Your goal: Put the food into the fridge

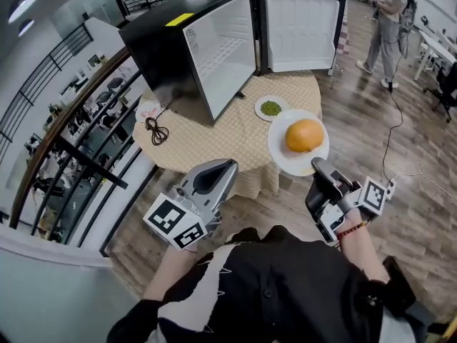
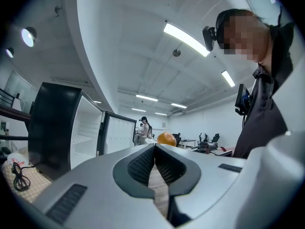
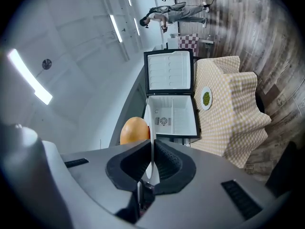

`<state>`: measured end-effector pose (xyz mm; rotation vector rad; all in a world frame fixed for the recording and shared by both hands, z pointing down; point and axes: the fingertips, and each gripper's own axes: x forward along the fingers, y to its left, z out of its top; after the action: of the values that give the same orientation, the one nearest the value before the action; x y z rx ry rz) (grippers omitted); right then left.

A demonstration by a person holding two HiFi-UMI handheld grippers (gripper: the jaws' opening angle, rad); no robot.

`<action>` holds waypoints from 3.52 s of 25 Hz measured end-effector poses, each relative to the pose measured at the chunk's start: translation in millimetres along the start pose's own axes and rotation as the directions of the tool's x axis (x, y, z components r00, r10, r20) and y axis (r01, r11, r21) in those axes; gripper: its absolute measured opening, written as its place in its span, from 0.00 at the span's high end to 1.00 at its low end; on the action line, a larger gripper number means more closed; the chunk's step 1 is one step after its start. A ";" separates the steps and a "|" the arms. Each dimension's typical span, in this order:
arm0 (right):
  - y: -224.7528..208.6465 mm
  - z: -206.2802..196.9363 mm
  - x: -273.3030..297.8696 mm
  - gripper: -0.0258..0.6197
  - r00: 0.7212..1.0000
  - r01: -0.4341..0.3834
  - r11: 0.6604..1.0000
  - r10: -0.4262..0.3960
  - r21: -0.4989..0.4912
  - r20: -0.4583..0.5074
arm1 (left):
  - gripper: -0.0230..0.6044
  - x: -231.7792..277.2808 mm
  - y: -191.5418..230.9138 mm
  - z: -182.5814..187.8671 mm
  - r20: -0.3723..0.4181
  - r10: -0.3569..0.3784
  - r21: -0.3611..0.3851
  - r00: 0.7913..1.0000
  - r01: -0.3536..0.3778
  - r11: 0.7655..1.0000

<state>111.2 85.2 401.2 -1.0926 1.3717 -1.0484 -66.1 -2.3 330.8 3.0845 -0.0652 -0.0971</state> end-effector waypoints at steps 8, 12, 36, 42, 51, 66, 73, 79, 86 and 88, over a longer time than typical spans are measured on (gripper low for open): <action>-20.9 21.7 14.8 0.92 1.000 0.002 1.000 -0.003 0.012 0.022 | 0.94 23.2 28.5 -7.9 -0.010 0.031 -0.035 0.999 -0.031 0.999; -29.1 34.5 28.9 0.92 1.000 0.029 1.000 -0.029 -0.006 0.012 | 0.94 45.3 49.7 -11.5 -0.001 0.035 -0.055 0.999 -0.035 0.998; -21.8 141.6 237.1 0.92 0.994 -0.016 0.997 0.008 -0.074 -0.108 | 0.94 177.4 211.4 5.5 -0.016 0.017 -0.014 1.000 -0.017 1.000; -39.2 162.1 277.9 0.92 0.991 0.012 0.997 -0.022 -0.075 -0.131 | 0.94 204.8 233.2 -18.7 -0.060 -0.001 -0.033 0.998 -0.001 0.999; -62.6 183.4 322.4 0.92 0.969 0.079 0.987 -0.109 -0.139 -0.223 | 0.94 225.6 252.9 -29.6 -0.052 0.043 -0.087 0.998 -0.047 0.995; -86.2 197.1 399.9 0.92 0.876 0.053 0.994 -0.091 -0.093 -0.473 | 0.94 241.3 280.6 -32.0 -0.048 0.323 -0.098 0.945 -0.326 0.940; -97.4 195.7 427.2 0.92 0.876 0.058 0.996 -0.081 -0.063 -0.476 | 0.94 261.8 275.9 -37.0 -0.095 0.368 -0.063 0.925 -0.374 0.925; -112.8 193.6 466.9 0.92 0.888 0.091 0.993 -0.115 -0.075 -0.446 | 0.94 279.3 294.6 -28.7 -0.132 0.356 -0.083 0.925 -0.368 0.926; -125.9 196.8 490.2 0.92 0.890 0.138 0.987 -0.161 -0.085 -0.427 | 0.94 286.7 301.1 -23.3 -0.129 0.372 -0.097 0.919 -0.385 0.918; -131.4 197.8 497.3 0.92 0.891 0.150 0.986 -0.169 -0.078 -0.421 | 0.94 285.8 304.4 -25.4 -0.138 0.378 -0.099 0.915 -0.393 0.914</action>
<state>297.6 -433.1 416.6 -1.0596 1.6752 -1.4482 208.2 -317.2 355.6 2.8775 -0.6343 0.0935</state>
